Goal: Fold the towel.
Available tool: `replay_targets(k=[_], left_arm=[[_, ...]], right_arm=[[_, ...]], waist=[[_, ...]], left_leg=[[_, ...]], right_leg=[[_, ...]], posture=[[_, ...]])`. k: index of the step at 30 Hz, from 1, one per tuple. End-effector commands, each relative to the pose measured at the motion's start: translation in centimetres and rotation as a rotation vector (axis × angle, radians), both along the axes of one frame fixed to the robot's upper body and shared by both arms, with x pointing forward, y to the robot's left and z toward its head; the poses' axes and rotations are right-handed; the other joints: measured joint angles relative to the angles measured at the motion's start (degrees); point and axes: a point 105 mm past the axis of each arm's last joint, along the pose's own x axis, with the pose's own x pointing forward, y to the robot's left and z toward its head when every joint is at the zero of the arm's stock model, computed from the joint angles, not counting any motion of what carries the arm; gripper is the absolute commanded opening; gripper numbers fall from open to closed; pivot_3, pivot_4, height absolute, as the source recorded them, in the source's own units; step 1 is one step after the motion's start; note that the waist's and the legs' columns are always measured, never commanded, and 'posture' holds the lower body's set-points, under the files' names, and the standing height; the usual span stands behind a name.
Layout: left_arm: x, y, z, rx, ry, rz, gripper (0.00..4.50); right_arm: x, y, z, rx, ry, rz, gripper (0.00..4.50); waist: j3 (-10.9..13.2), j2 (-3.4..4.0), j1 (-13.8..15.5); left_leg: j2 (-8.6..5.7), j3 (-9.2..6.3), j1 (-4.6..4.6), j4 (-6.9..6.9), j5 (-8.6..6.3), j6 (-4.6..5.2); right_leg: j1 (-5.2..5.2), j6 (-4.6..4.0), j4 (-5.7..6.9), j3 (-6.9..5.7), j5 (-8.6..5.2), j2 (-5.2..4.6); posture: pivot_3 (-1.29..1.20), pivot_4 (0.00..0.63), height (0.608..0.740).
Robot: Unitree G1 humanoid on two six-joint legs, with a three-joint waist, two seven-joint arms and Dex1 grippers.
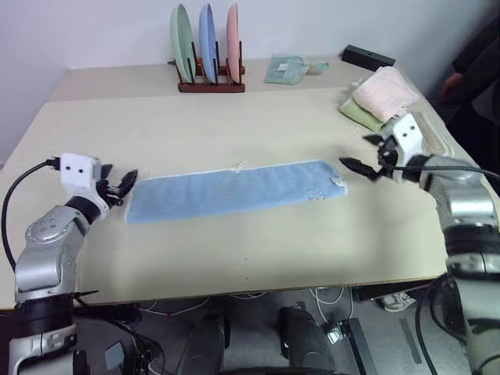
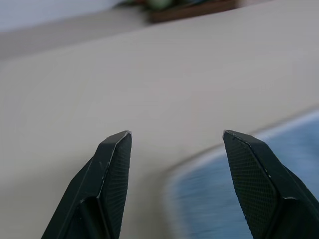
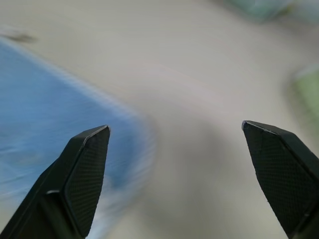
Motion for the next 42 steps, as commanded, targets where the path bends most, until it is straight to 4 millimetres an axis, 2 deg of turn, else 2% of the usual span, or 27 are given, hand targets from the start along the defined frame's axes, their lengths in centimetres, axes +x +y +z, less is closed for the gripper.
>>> replay_targets(k=[1,3,5,8,10,13,17,21,25,26,27,28,29,34,36,42], left_arm=[[-2.1,-7.5,0.5,0.066,-0.036,-0.305,2.96],[-3.6,-10.8,-0.3,0.096,-0.024,-0.445,2.96],[-4.4,-12.8,-1.0,0.114,-0.013,-0.529,2.96],[-5.0,-14.8,-1.8,0.097,0.000,-0.597,2.96],[-5.1,-15.6,-2.0,0.086,0.003,-0.620,2.96],[-4.9,-16.0,-2.0,0.090,-0.004,-0.619,2.96],[-4.6,-16.1,-1.6,0.074,-0.012,-0.611,2.96],[-4.8,-16.1,-1.5,0.080,-0.019,-0.603,2.96],[-4.8,-16.0,-1.3,0.069,-0.022,-0.585,2.96],[-4.9,-16.0,-1.3,0.069,-0.023,-0.583,2.96],[-4.9,-16.0,-1.3,0.070,-0.024,-0.581,2.96],[-4.9,-16.0,-1.3,0.071,-0.024,-0.578,2.96],[-4.9,-16.0,-1.3,0.071,-0.024,-0.576,2.96],[-5.0,-15.9,-1.4,0.071,-0.023,-0.568,2.96],[-5.0,-15.9,-1.5,0.071,-0.021,-0.568,2.96],[-4.8,-16.0,-1.6,0.079,-0.019,-0.571,2.96]], right_arm=[[-3.0,1.1,0.8,0.251,0.118,-0.021,4.44],[-4.5,1.7,0.1,0.342,0.193,-0.047,4.44],[-5.6,2.3,-0.7,0.381,0.245,-0.061,4.44],[-6.7,3.2,-2.3,0.408,0.327,-0.099,4.44],[-6.7,3.6,-3.5,0.438,0.373,-0.150,4.44],[-6.1,3.9,-4.4,0.494,0.413,-0.233,4.44],[-4.2,3.8,-5.2,0.623,0.458,-0.365,4.44],[-2.0,3.9,-5.1,0.769,0.484,-0.477,4.44],[-0.7,3.9,-5.3,0.847,0.514,-0.557,4.44],[-0.4,3.9,-5.4,0.856,0.522,-0.575,3.93],[-0.3,3.9,-5.5,0.860,0.528,-0.586,3.68],[-0.2,3.9,-5.6,0.861,0.531,-0.595,3.24],[-0.2,3.9,-5.7,0.862,0.533,-0.603,2.62],[-0.1,3.6,-5.3,0.869,0.510,-0.623,0.11],[-0.1,2.9,-4.7,0.866,0.473,-0.635,0.04],[-1.2,-2.3,-1.3,0.701,0.274,-0.662,0.04]], waist=[[-0.01,0.01,0.16],[-0.02,0.01,0.19],[-0.04,0.05,-0.03],[-0.07,0.08,-0.10],[-0.08,0.07,-0.06],[-0.08,0.08,0.04],[-0.11,0.08,-0.06],[-0.13,0.10,-0.23],[-0.16,0.12,-0.19],[-0.17,0.11,-0.15],[-0.17,0.11,-0.12],[-0.17,0.12,-0.11],[-0.18,0.13,-0.15],[-0.23,0.13,-0.30],[-0.24,0.14,-0.21],[-0.21,0.21,0.23]], left_leg=[[0.00,-0.01,-0.01,0.00,0.00,0.00],[0.00,0.01,0.01,0.04,0.00,0.01],[0.00,0.01,0.02,0.03,-0.01,0.02],[0.05,0.03,0.07,0.01,-0.01,0.04],[0.05,0.03,0.06,0.02,-0.01,0.05],[0.05,0.02,0.04,0.05,-0.01,0.05],[0.05,0.03,0.04,0.09,-0.01,0.05],[0.06,0.01,0.07,0.07,-0.01,0.05],[0.06,0.01,0.07,0.07,0.00,0.05],[0.06,0.01,0.06,0.08,0.00,0.05],[0.06,0.01,0.06,0.08,0.00,0.05],[0.06,0.01,0.06,0.08,0.00,0.05],[0.06,0.01,0.06,0.08,0.00,0.05],[0.06,0.01,0.07,0.06,0.00,0.06],[0.07,0.01,0.08,0.06,0.00,0.06],[0.01,0.01,-0.01,0.07,-0.01,0.08]], right_leg=[[0.01,-0.01,-0.01,0.00,0.00,0.00],[0.07,-0.01,-0.02,0.01,0.00,0.00],[0.08,-0.01,-0.01,0.01,0.00,0.00],[0.07,-0.02,0.01,0.02,0.00,0.08],[0.08,-0.02,0.00,0.02,0.00,0.09],[0.08,-0.02,0.00,0.01,0.00,0.09],[0.08,-0.02,0.00,0.01,0.00,0.10],[0.09,-0.02,0.01,0.01,0.00,0.13],[0.09,-0.02,0.01,0.01,0.00,0.13],[0.09,-0.02,0.01,0.01,0.00,0.13],[0.10,-0.02,0.01,0.01,0.00,0.13],[0.11,-0.02,0.00,0.01,0.00,0.13],[0.11,-0.02,0.00,0.01,0.00,0.13],[0.10,-0.02,0.00,0.01,0.00,0.13],[0.12,-0.02,0.00,0.01,0.00,0.13],[0.12,-0.01,-0.08,0.00,-0.01,0.08]], posture=[[0.00,0.150,0.740],[0.00,0.150,0.740],[0.00,0.150,0.740],[0.00,0.150,0.740],[0.00,0.150,0.740],[0.00,0.150,0.740],[0.00,0.150,0.740],[0.00,0.150,0.740],[0.00,0.150,0.740],[0.00,0.150,0.740],[0.00,0.150,0.740],[0.00,0.150,0.740],[0.00,0.150,0.740],[0.00,0.150,0.740],[0.00,0.150,0.740],[0.00,0.150,0.740]])
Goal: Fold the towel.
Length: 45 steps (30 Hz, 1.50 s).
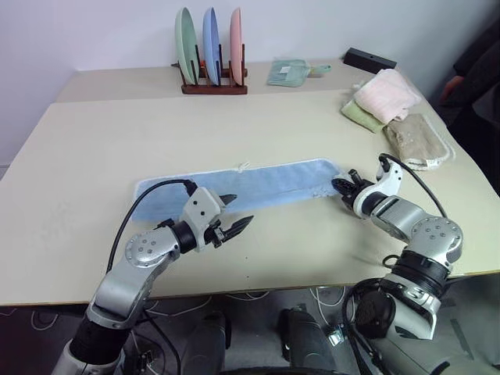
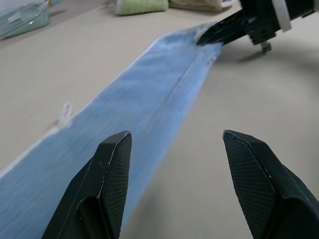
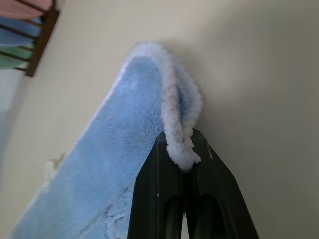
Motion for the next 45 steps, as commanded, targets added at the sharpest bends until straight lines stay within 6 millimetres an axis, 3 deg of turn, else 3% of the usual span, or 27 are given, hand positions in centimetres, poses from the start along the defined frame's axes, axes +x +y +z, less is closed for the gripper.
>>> replay_targets(k=[1,5,8,11,14,19,31,34,39,44,45], left_arm=[[0.1,-0.2,1.1,-0.004,-0.048,-0.013,2.96],[0.2,-0.2,0.9,0.007,-0.045,-0.028,2.96],[0.3,-0.5,0.7,0.020,-0.048,-0.046,2.96],[0.5,-0.6,0.8,0.018,-0.052,-0.044,2.96],[0.5,-0.5,0.9,0.016,-0.055,-0.033,2.96],[0.2,-0.3,0.6,0.018,-0.049,-0.016,2.96],[-0.1,-0.2,0.5,0.027,-0.045,-0.004,2.96],[-0.1,-0.1,0.4,0.031,-0.044,-0.004,2.96],[-0.1,0.0,0.3,0.035,-0.041,-0.003,2.96],[0.0,0.2,0.3,0.029,-0.039,0.008,2.96],[0.1,0.2,0.3,0.027,-0.038,0.011,2.96]], right_arm=[[-0.9,-3.9,4.3,-0.187,-0.154,-0.031,0.04],[-1.2,-4.4,6.8,-0.361,-0.230,0.052,0.04],[-1.1,-1.3,8.4,-0.538,-0.313,0.236,0.04],[-1.6,2.7,8.5,-0.635,-0.379,0.427,0.04],[-2.7,5.7,6.7,-0.810,-0.400,0.630,0.04],[-3.8,9.3,4.4,-0.903,-0.440,0.838,0.04],[-2.9,11.0,1.8,-0.968,-0.422,0.899,0.04],[-3.0,11.1,2.1,-0.929,-0.430,0.903,0.90],[-4.7,11.1,4.2,-0.915,-0.561,0.958,3.17],[-6.0,9.5,6.0,-0.874,-0.643,0.961,3.17],[-5.1,8.7,6.6,-0.853,-0.641,0.890,2.89]], waist=[[0.01,0.03,-0.24],[-0.01,0.08,-0.97],[-0.02,0.08,-1.98],[-0.01,0.09,-2.08],[-0.01,0.07,-1.39],[-0.01,0.04,-0.37],[-0.01,0.02,-0.22],[-0.01,0.02,-0.22],[-0.01,0.02,-0.02],[0.00,0.00,-0.11],[0.00,0.00,-0.22]], left_leg=[[-0.01,0.00,0.00,-0.01,-0.01,0.01],[0.03,0.02,0.05,-0.08,-0.02,0.03],[0.09,0.03,0.10,-0.16,-0.02,0.04],[0.12,0.03,0.11,-0.17,-0.03,0.06],[0.10,-0.03,0.03,-0.12,-0.03,0.06],[0.05,-0.01,-0.01,-0.08,-0.04,0.06],[0.05,-0.02,-0.01,-0.09,-0.04,0.06],[0.05,-0.02,-0.01,-0.09,-0.04,0.05],[0.05,-0.03,-0.02,-0.09,-0.04,0.06],[0.05,-0.02,-0.01,-0.08,-0.04,0.06],[0.05,-0.03,-0.01,-0.09,-0.04,0.06]], right_leg=[[0.00,0.00,-0.02,0.00,0.00,0.00],[-0.01,0.01,-0.02,-0.01,-0.01,0.02],[-0.01,-0.01,-0.01,0.00,-0.02,0.07],[-0.02,0.00,-0.01,0.00,-0.03,0.10],[-0.03,0.01,-0.04,-0.03,-0.03,0.09],[-0.03,0.04,-0.12,-0.03,-0.04,0.03],[-0.03,0.03,-0.13,-0.03,-0.04,0.04],[-0.03,0.03,-0.13,-0.03,-0.04,0.04],[-0.03,0.04,-0.13,-0.04,-0.04,0.04],[-0.02,0.04,-0.15,-0.04,-0.04,0.03],[-0.01,0.04,-0.15,-0.04,-0.04,0.04]], posture=[[0.00,0.150,0.740],[0.00,0.150,0.740],[0.00,0.150,0.740],[0.00,0.150,0.740],[0.00,0.150,0.740],[0.00,0.150,0.740],[0.00,0.150,0.740],[0.00,0.150,0.740],[0.00,0.150,0.740],[0.00,0.150,0.740],[0.00,0.150,0.740]])
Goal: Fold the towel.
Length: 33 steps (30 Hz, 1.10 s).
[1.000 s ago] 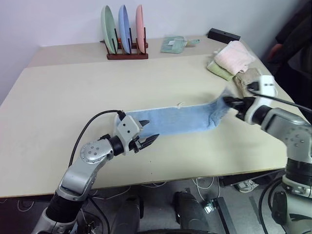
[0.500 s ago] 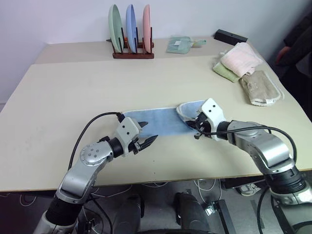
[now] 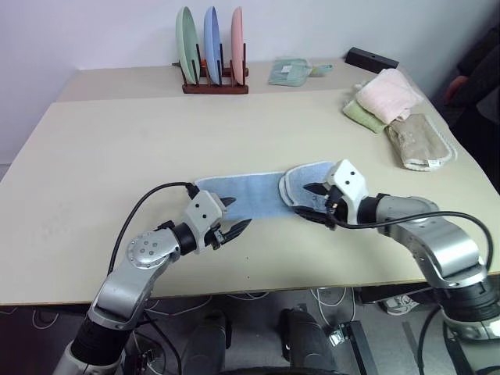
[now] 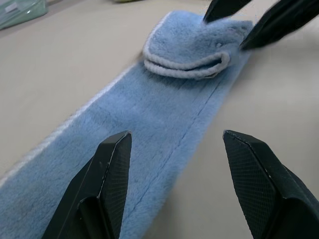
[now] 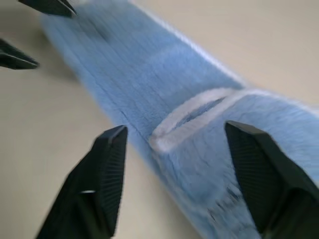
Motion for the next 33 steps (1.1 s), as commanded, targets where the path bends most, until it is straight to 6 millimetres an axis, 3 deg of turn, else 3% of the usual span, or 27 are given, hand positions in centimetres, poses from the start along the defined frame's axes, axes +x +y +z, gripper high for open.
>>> replay_targets(k=[1,3,7,10,14,17,21,23,24,27,29,32,33], left_arm=[[0.0,0.0,1.0,-0.015,-0.043,0.004,2.96],[0.1,-0.2,1.0,-0.027,-0.039,0.003,2.96],[0.2,-0.6,1.1,-0.052,-0.030,0.005,2.96],[0.1,-0.7,0.9,-0.080,0.000,0.022,2.96],[-0.3,-0.3,0.4,-0.109,0.047,0.064,2.96],[-0.7,0.0,-0.1,-0.088,0.065,0.092,2.96],[-1.6,1.2,-0.8,-0.050,0.101,0.158,2.96],[-2.9,1.9,-0.9,-0.109,0.168,0.189,2.96],[-3.7,2.3,-1.0,-0.147,0.217,0.210,3.49],[-5.0,3.3,-1.1,-0.275,0.331,0.290,4.50],[-5.5,4.0,-1.3,-0.421,0.414,0.377,4.50],[-5.9,4.7,-1.9,-0.573,0.523,0.501,4.50],[-5.9,4.7,-2.2,-0.641,0.567,0.542,4.50]], right_arm=[[1.5,-1.8,3.2,0.123,-0.085,-0.097,2.61],[3.4,-2.6,3.0,0.125,-0.110,-0.185,1.91],[5.1,-2.2,1.6,0.123,-0.113,-0.210,0.04],[5.8,-1.4,-1.5,0.103,-0.065,-0.191,0.04],[5.1,-0.6,-6.4,-0.004,0.025,-0.140,0.04],[4.9,-0.9,-8.2,-0.078,0.034,-0.133,0.04],[5.7,-1.1,-5.4,-0.022,-0.059,-0.148,0.04],[6.1,-0.9,-2.1,0.025,-0.153,-0.118,0.04],[5.9,-0.7,-0.5,0.029,-0.201,-0.079,0.53],[5.4,-0.1,2.1,0.019,-0.275,0.002,1.79],[4.9,0.6,3.5,0.013,-0.309,0.057,2.81],[4.0,1.6,3.9,-0.002,-0.312,0.126,4.36],[3.6,2.1,3.7,-0.016,-0.315,0.156,4.44]], waist=[[0.00,0.00,-0.25],[0.00,0.00,-0.50],[0.00,-0.01,-0.10],[-0.01,-0.01,-0.14],[-0.01,-0.01,-0.24],[-0.06,-0.06,-0.33],[-0.07,-0.06,-0.33],[-0.05,-0.04,-0.44],[-0.03,-0.02,-0.43],[-0.01,-0.01,-0.32],[-0.01,-0.02,-0.23],[-0.03,-0.07,-0.03],[-0.03,-0.08,0.00]], left_leg=[[0.01,0.00,0.01,0.00,0.00,0.00],[0.02,0.03,0.04,0.00,0.00,0.00],[0.02,0.00,0.04,-0.02,0.00,-0.01],[0.00,0.02,0.02,-0.03,0.00,-0.01],[0.00,0.01,0.03,-0.02,0.01,-0.01],[0.01,0.01,0.08,-0.02,0.01,-0.01],[0.02,0.00,0.17,-0.02,0.01,-0.01],[0.02,-0.01,0.17,-0.02,0.00,-0.01],[0.02,-0.01,0.15,-0.03,0.00,-0.01],[0.02,-0.01,0.08,-0.02,0.00,-0.01],[0.02,-0.03,0.07,0.00,0.00,-0.01],[0.02,-0.10,0.08,0.02,0.00,-0.01],[0.02,-0.12,0.09,0.03,0.00,-0.01]], right_leg=[[0.00,0.00,0.01,0.00,0.00,0.01],[0.00,-0.01,0.02,0.01,0.01,0.01],[-0.01,-0.04,0.03,0.00,0.01,0.03],[0.00,-0.02,0.00,0.01,0.02,0.01],[-0.01,-0.02,0.01,0.01,0.02,0.01],[0.01,-0.02,0.04,0.01,0.02,0.01],[0.13,-0.03,0.04,0.01,0.02,0.02],[0.13,-0.03,0.04,0.01,0.01,0.02],[0.11,-0.03,0.03,0.02,0.01,0.02],[0.04,-0.03,0.03,0.02,0.01,0.01],[0.04,-0.03,0.04,0.01,0.01,0.01],[0.10,-0.02,0.02,-0.04,0.00,0.00],[0.13,-0.02,0.02,-0.06,0.00,0.00]], posture=[[0.00,0.150,0.740],[0.00,0.150,0.740],[0.00,0.150,0.740],[0.00,0.150,0.740],[0.00,0.150,0.740],[0.00,0.150,0.740],[0.00,0.150,0.740],[0.00,0.150,0.740],[0.00,0.150,0.740],[0.00,0.150,0.740],[0.00,0.150,0.740],[0.00,0.150,0.740],[0.00,0.150,0.740]])
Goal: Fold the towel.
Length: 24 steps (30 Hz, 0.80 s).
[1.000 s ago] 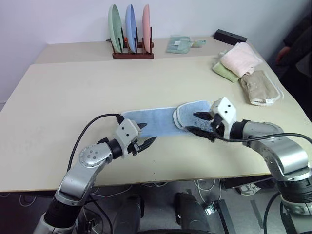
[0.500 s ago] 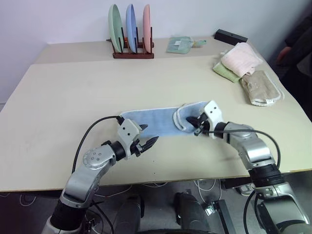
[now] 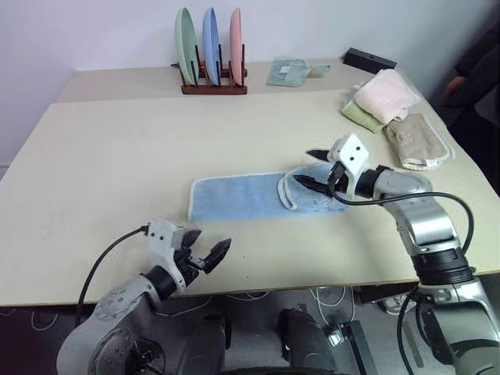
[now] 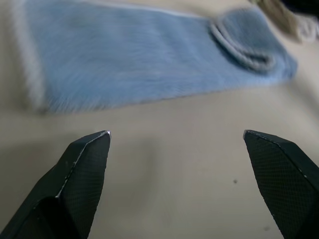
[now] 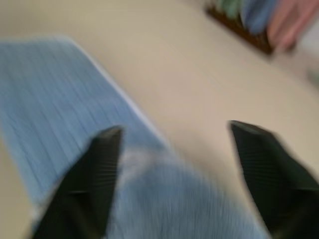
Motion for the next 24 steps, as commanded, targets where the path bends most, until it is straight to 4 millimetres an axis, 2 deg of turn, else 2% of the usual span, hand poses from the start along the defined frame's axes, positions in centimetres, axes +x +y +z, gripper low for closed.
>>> replay_targets(k=[1,4,8,12,17,20,22,24], left_arm=[[-0.2,0.2,0.4,-0.179,0.075,0.135,4.50],[0.6,0.2,0.5,-0.316,0.124,0.209,4.50],[2.7,0.5,0.2,-0.431,0.188,0.306,4.50],[4.3,1.7,-0.7,-0.500,0.255,0.414,4.50],[5.4,1.7,-1.3,-0.528,0.302,0.436,4.50],[6.2,1.5,-0.9,-0.545,0.294,0.422,3.68],[6.5,1.5,-0.7,-0.551,0.290,0.418,2.76],[7.0,1.6,-0.4,-0.553,0.271,0.418,1.65]], right_arm=[[-1.5,1.7,0.5,-0.028,-0.020,0.107,4.44],[-1.9,2.2,-0.1,-0.035,0.001,0.132,4.44],[-2.6,3.5,-1.1,-0.032,0.007,0.162,4.44],[-3.1,4.3,-1.5,-0.030,0.009,0.179,4.44],[-3.5,4.9,-1.5,-0.023,0.002,0.190,4.44],[-3.8,5.3,-1.5,-0.017,0.004,0.194,4.50],[-4.0,5.4,-1.5,-0.014,0.007,0.194,4.50],[-4.3,5.6,-1.7,-0.017,0.012,0.199,4.50]], waist=[[0.00,0.00,0.04],[0.03,-0.05,0.24],[0.02,-0.06,0.13],[0.01,-0.04,0.14],[-0.02,-0.03,0.19],[-0.03,-0.01,0.24],[-0.03,-0.02,0.44],[-0.03,-0.02,0.46]], left_leg=[[-0.01,0.00,-0.01,0.01,0.00,0.00],[-0.04,-0.02,-0.02,0.08,0.00,0.00],[-0.05,-0.04,-0.01,0.10,0.00,-0.01],[-0.06,-0.03,-0.02,0.08,0.00,-0.02],[-0.07,-0.03,0.04,0.08,0.01,-0.03],[-0.07,-0.03,0.08,0.08,0.01,-0.03],[-0.08,-0.03,0.08,0.09,0.01,-0.03],[-0.08,-0.03,0.05,0.10,0.01,-0.03]], right_leg=[[0.02,0.00,-0.02,0.00,0.00,-0.01],[0.05,0.00,-0.04,-0.03,0.01,-0.06],[0.06,-0.02,-0.02,-0.04,0.01,-0.05],[0.06,-0.02,-0.05,-0.03,0.01,-0.06],[0.13,-0.12,-0.07,-0.03,-0.03,-0.06],[0.20,-0.22,-0.10,-0.04,-0.09,-0.05],[0.21,-0.23,-0.12,-0.04,-0.09,-0.05],[0.22,-0.24,-0.22,-0.04,-0.09,-0.05]], posture=[[0.00,0.150,0.740],[0.00,0.150,0.740],[0.00,0.150,0.740],[0.00,0.150,0.740],[0.00,0.150,0.740],[0.00,0.150,0.740],[0.00,0.150,0.740],[0.00,0.150,0.740]])
